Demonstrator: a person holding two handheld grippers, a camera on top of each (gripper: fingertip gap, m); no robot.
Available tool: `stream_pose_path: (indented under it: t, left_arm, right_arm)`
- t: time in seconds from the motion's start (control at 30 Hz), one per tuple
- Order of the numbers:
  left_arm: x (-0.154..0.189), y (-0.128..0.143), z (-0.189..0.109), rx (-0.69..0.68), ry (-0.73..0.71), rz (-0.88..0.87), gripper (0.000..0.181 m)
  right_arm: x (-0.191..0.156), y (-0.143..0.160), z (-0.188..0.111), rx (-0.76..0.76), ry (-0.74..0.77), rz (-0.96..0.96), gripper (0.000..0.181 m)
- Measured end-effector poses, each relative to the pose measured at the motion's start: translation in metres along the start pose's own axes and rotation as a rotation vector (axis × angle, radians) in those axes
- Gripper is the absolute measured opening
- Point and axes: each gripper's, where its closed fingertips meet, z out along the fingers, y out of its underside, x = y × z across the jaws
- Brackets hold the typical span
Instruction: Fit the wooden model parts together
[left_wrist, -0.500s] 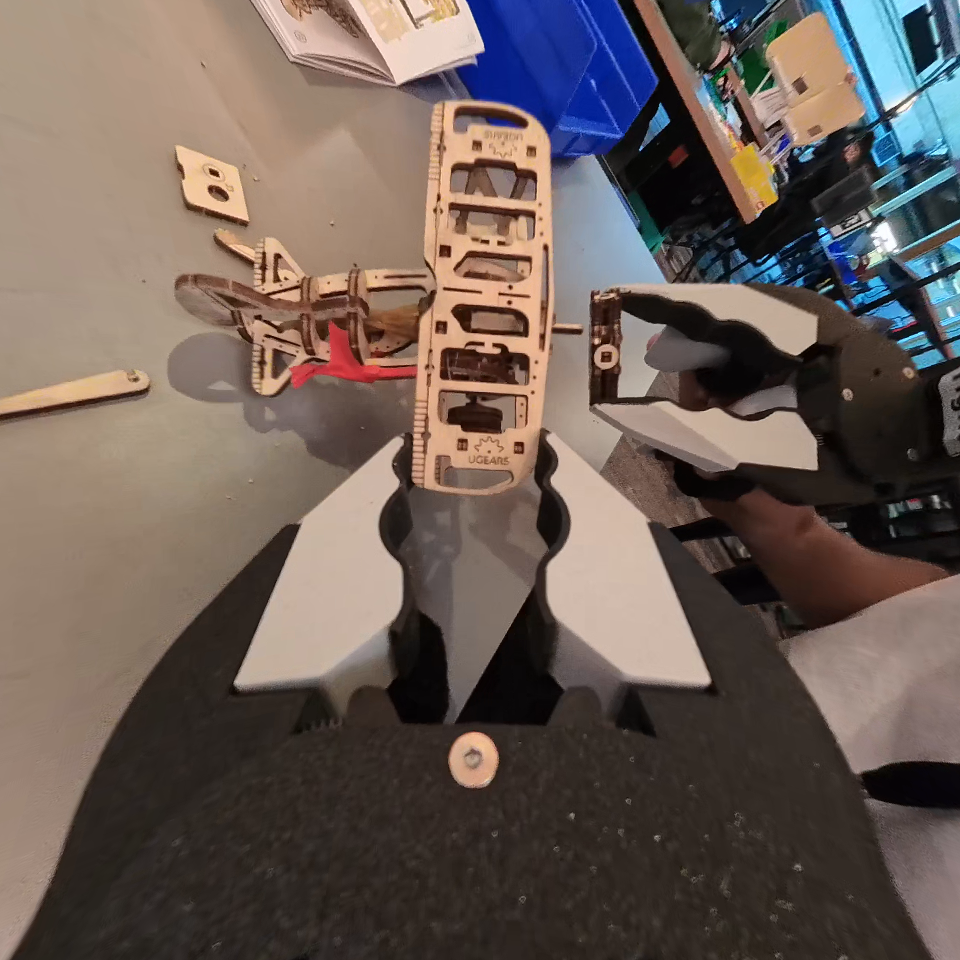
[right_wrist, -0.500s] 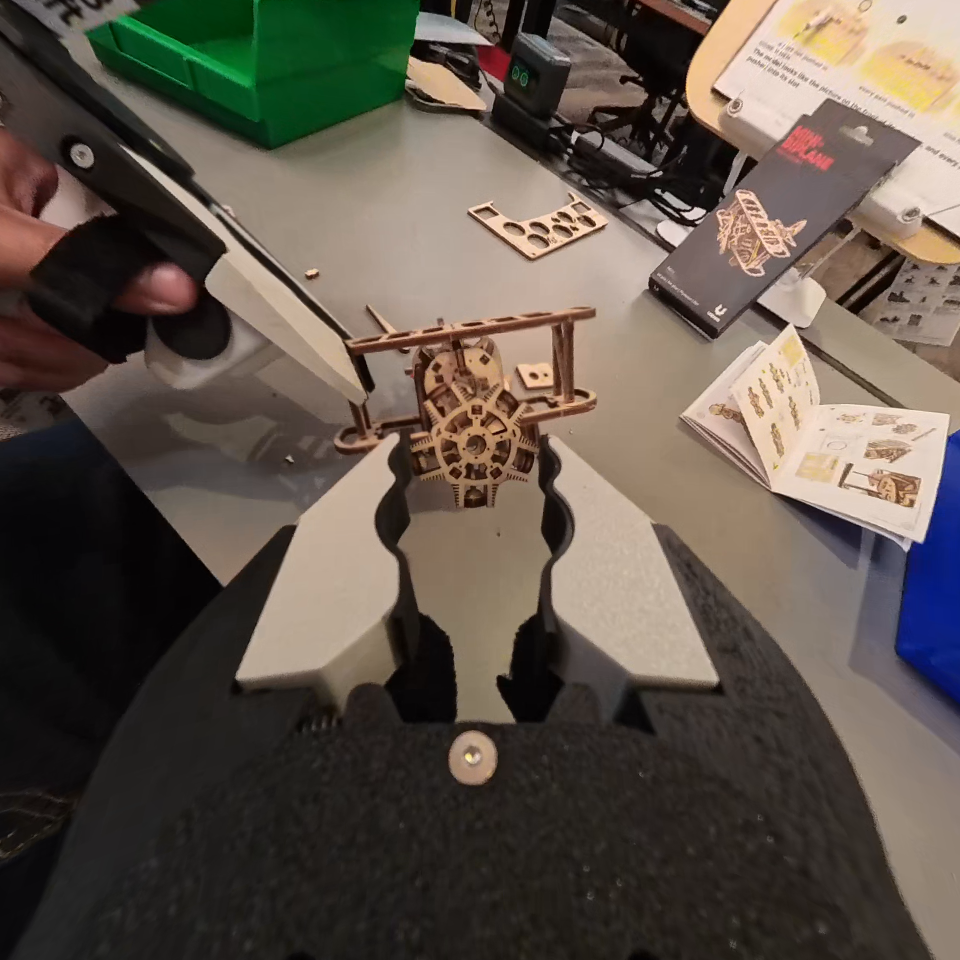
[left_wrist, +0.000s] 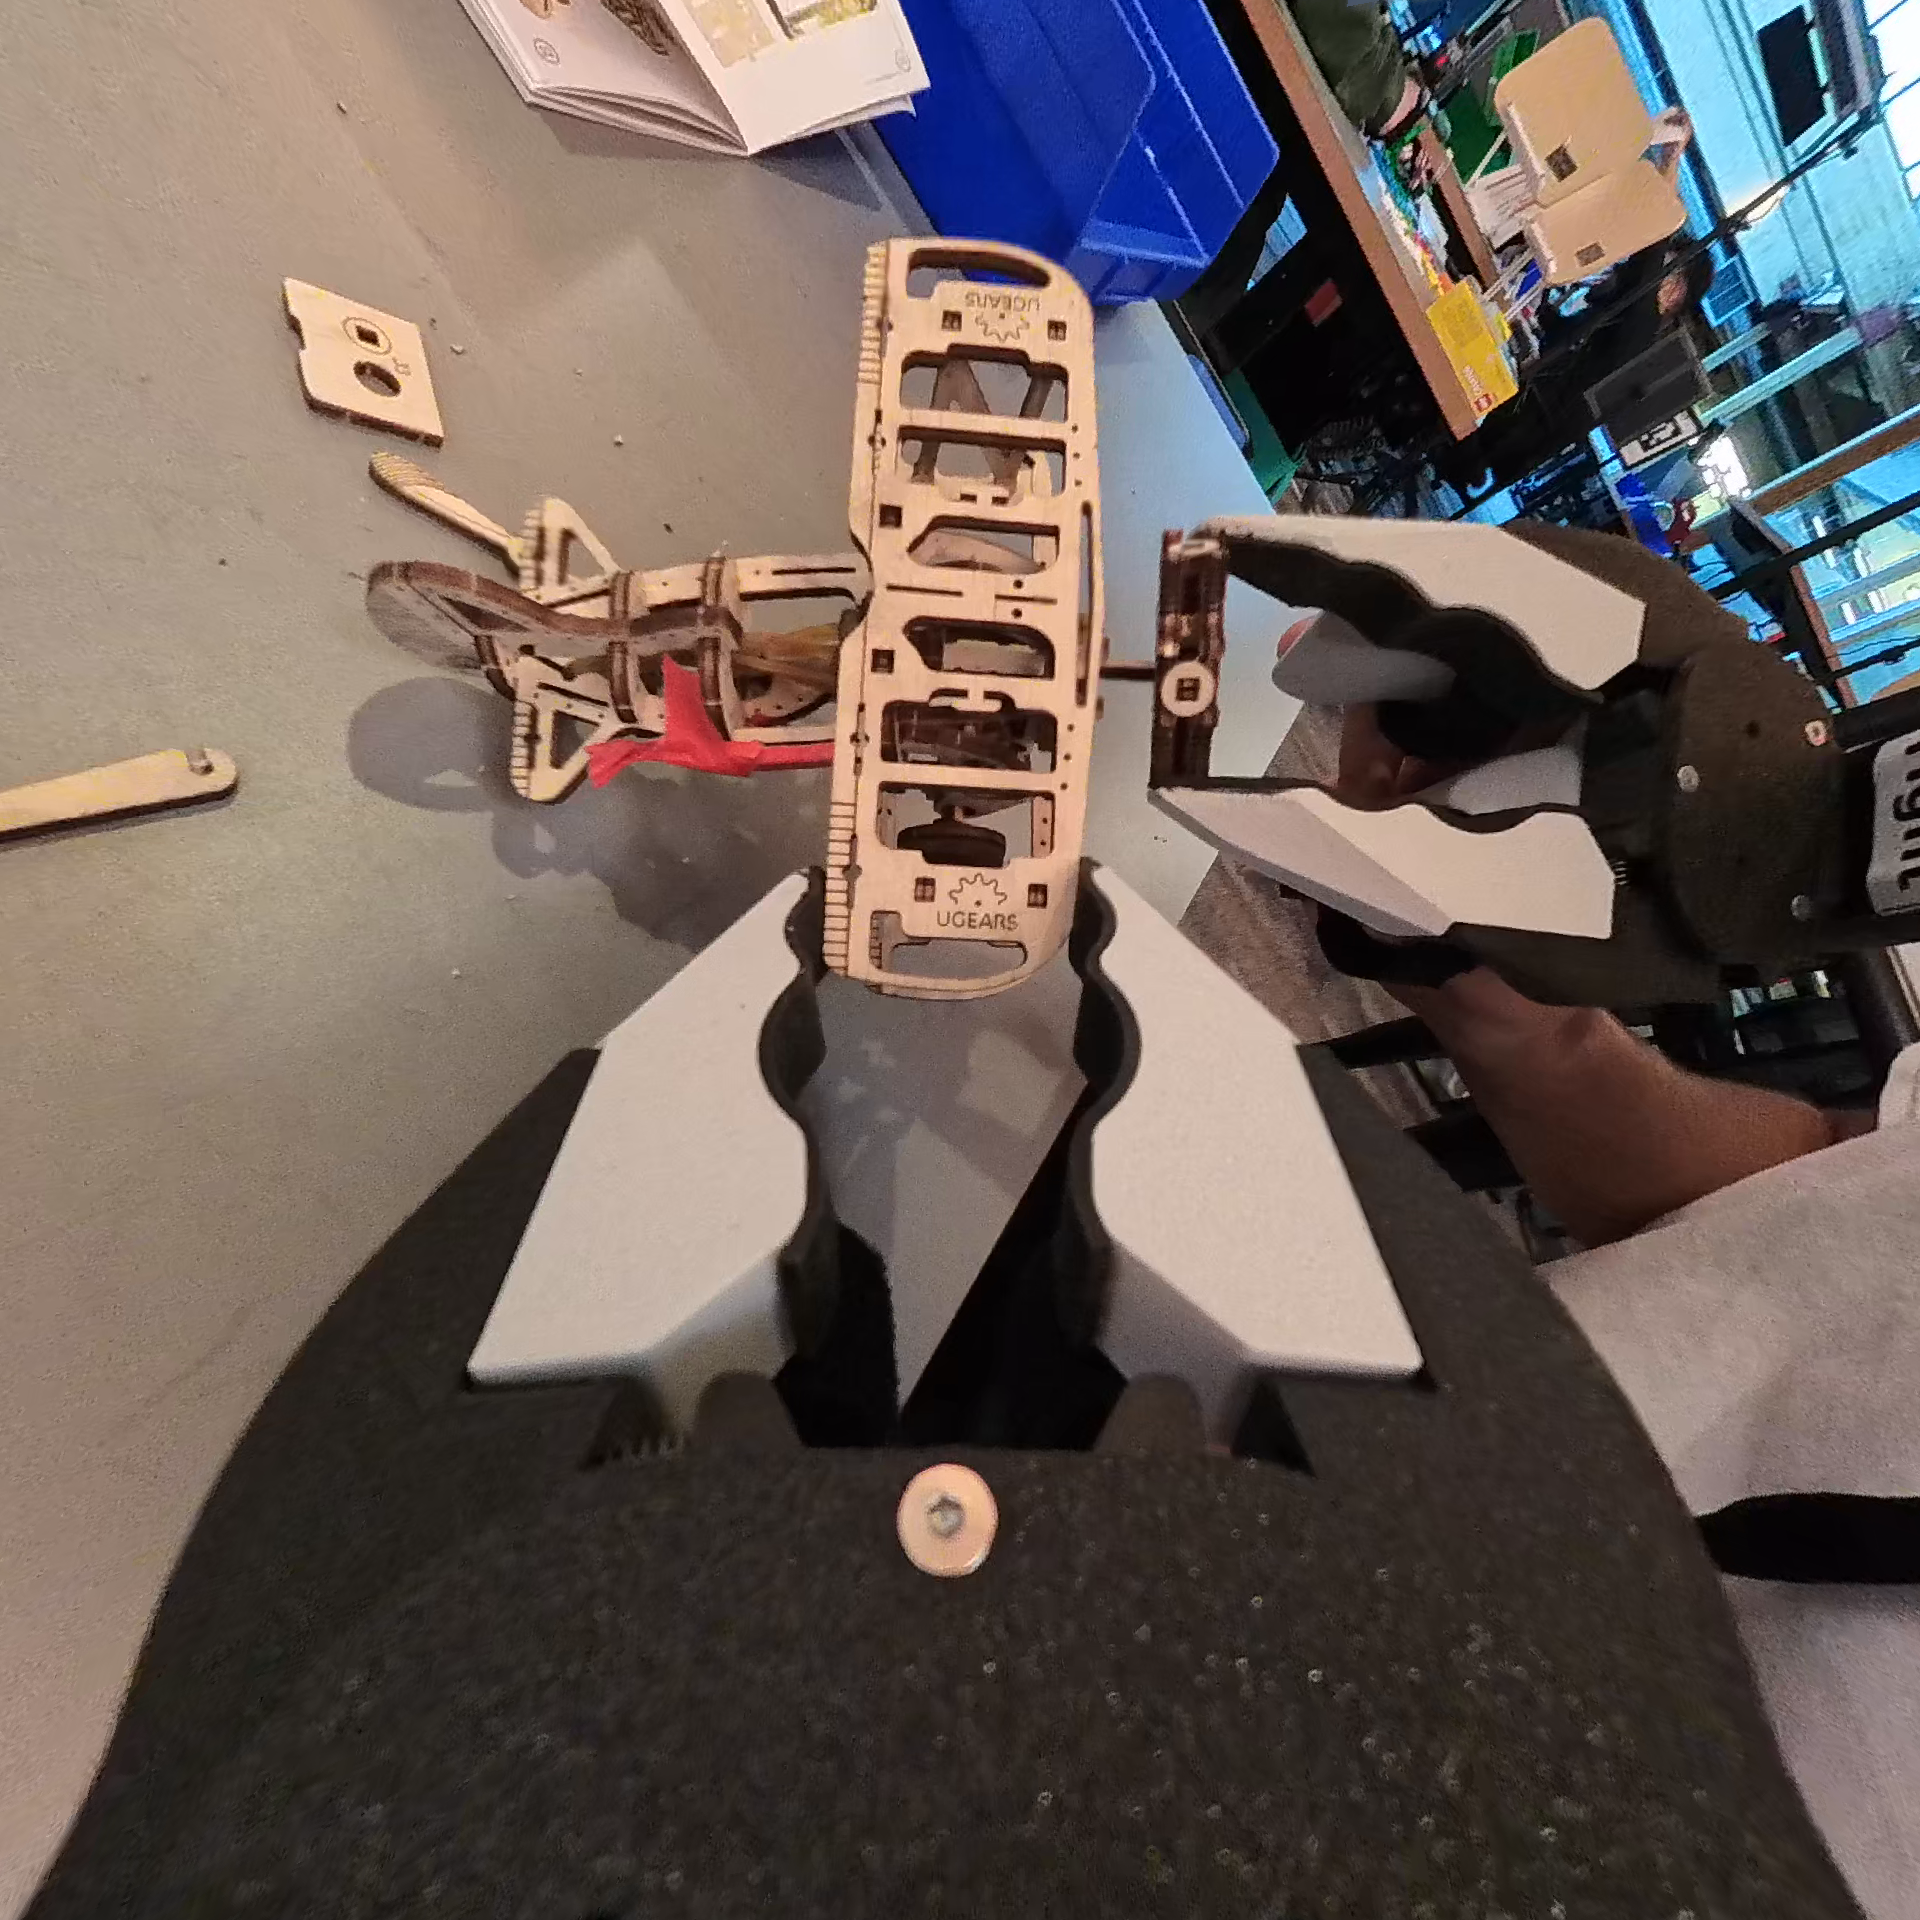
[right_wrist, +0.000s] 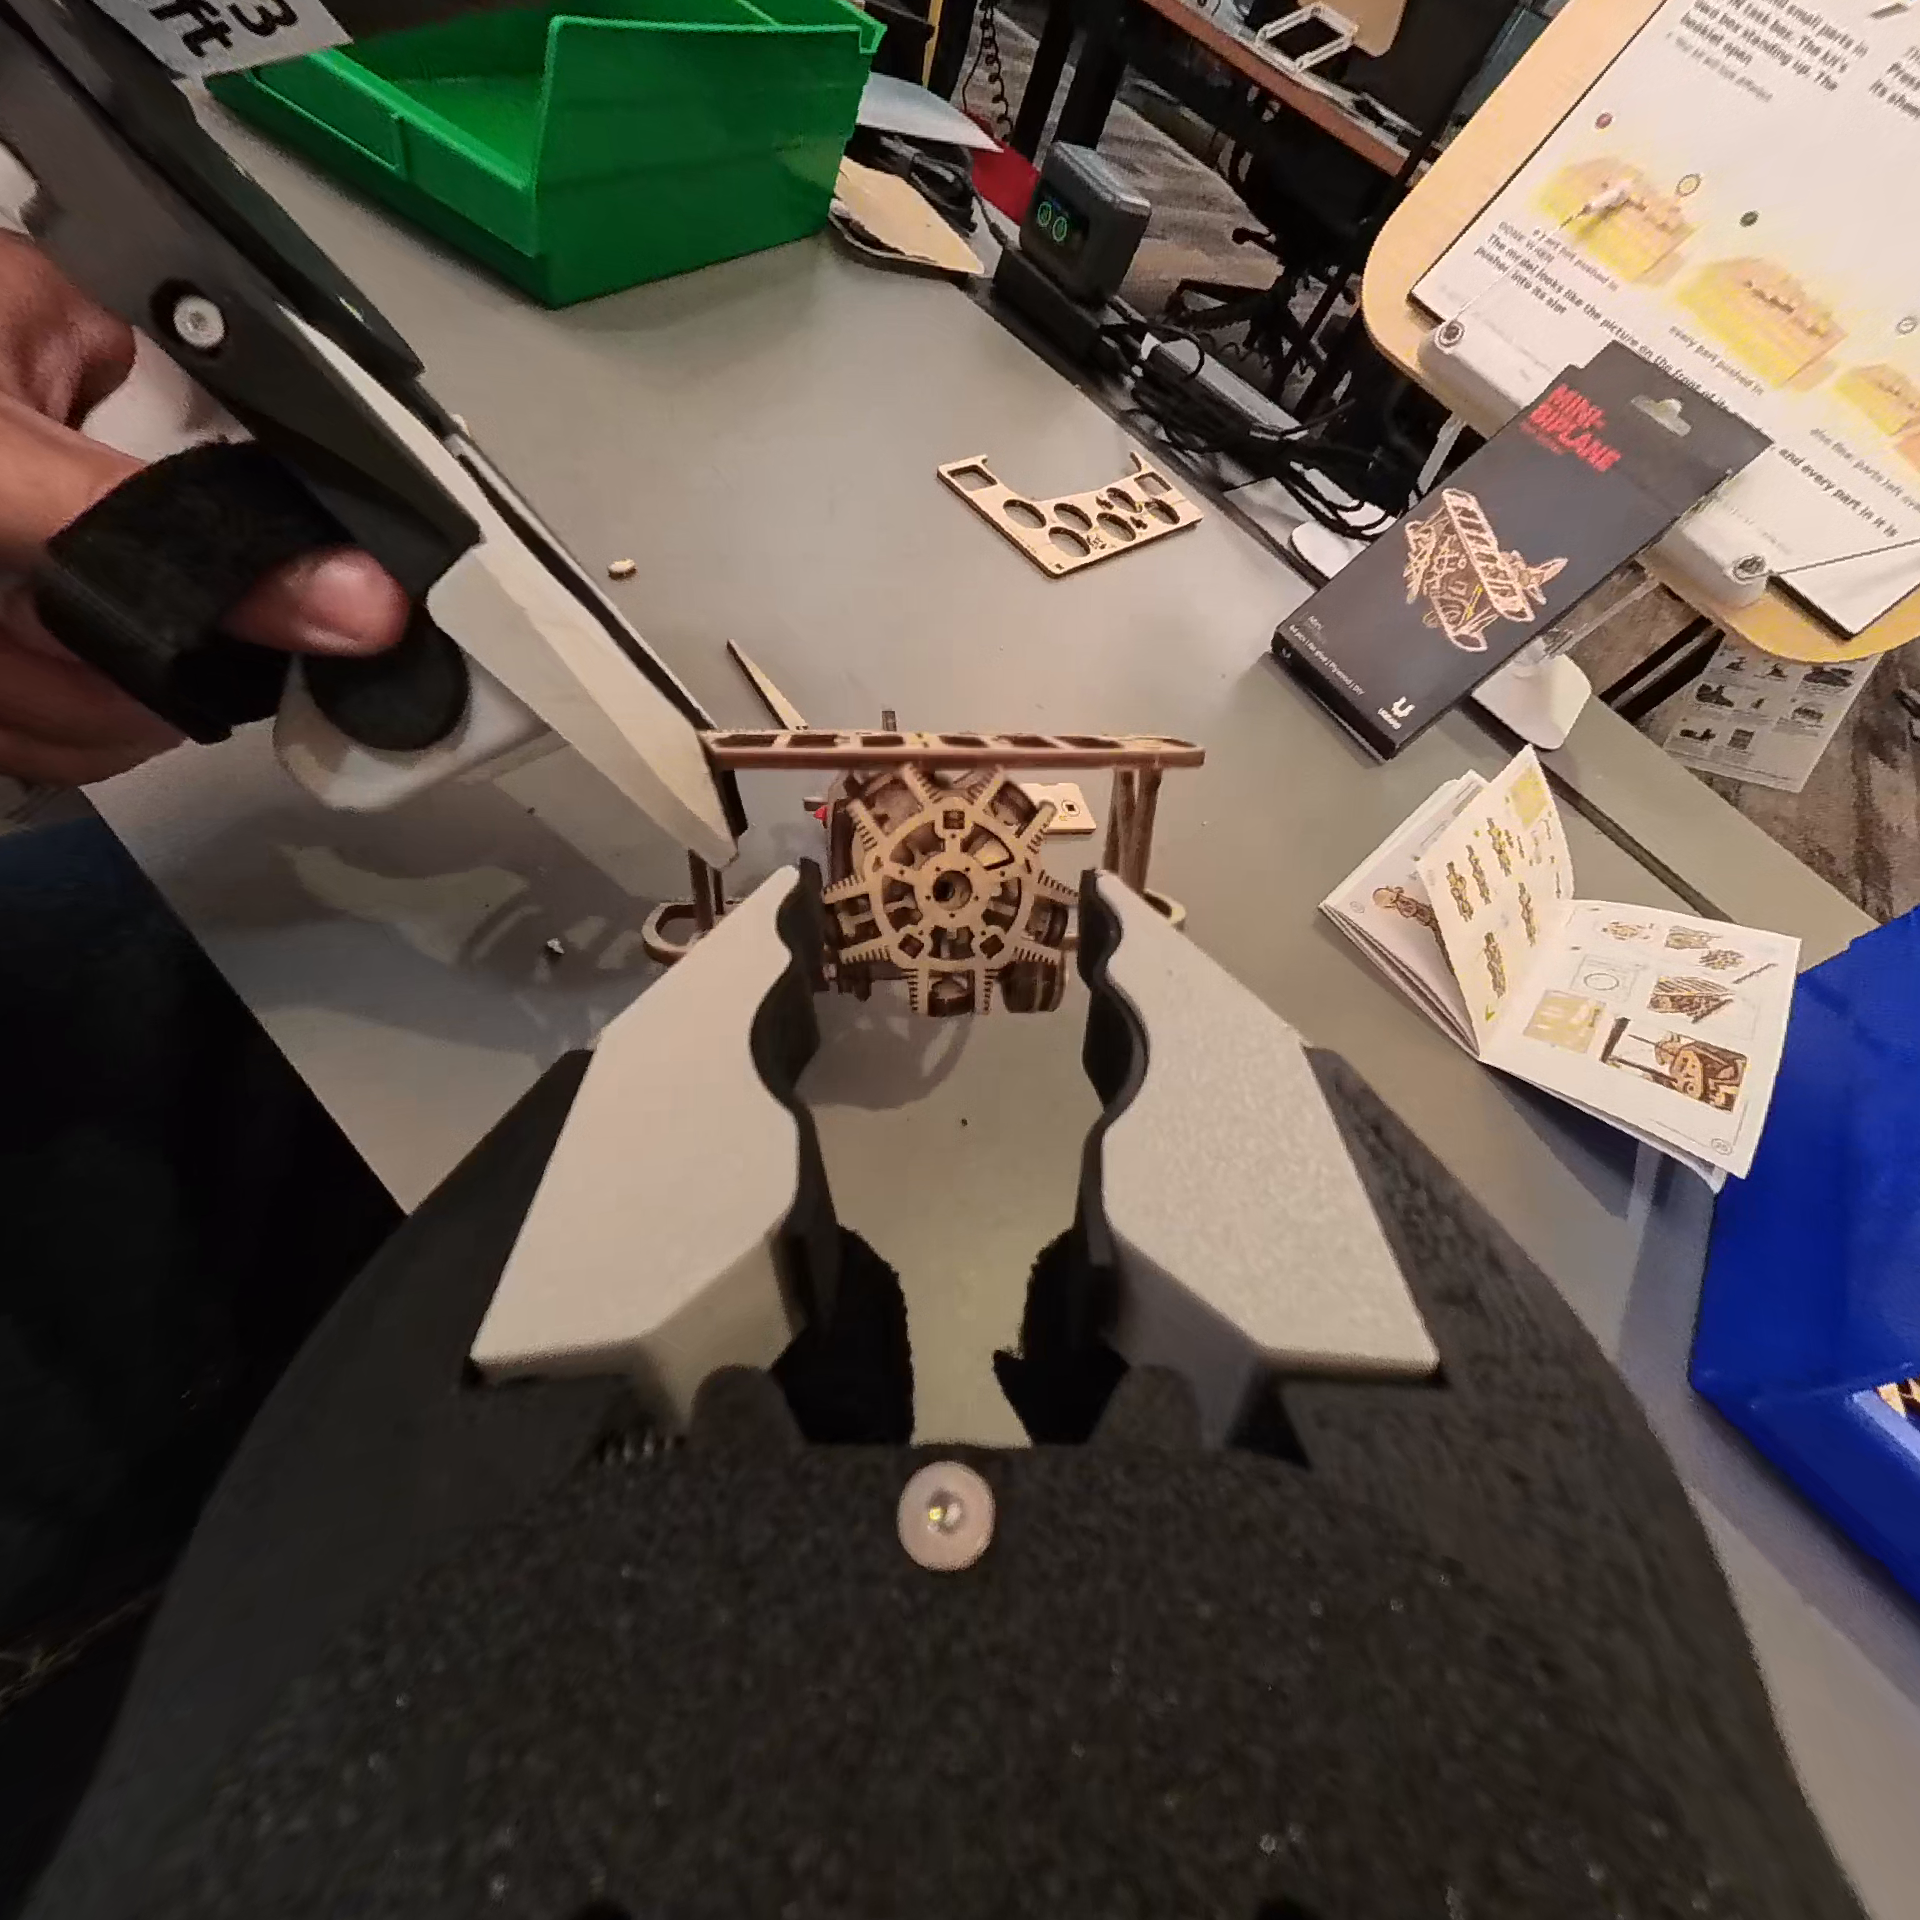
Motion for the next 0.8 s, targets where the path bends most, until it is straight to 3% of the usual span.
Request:
stream_pose_path:
  t: [0.8]
  left_arm:
    - [0.0058, 0.0014, 0.0014, -0.013, 0.046, -0.02, 0.044]
  right_arm:
    - [-0.0009, 0.001, 0.003, 0.015, 0.004, -0.038, 0.048]
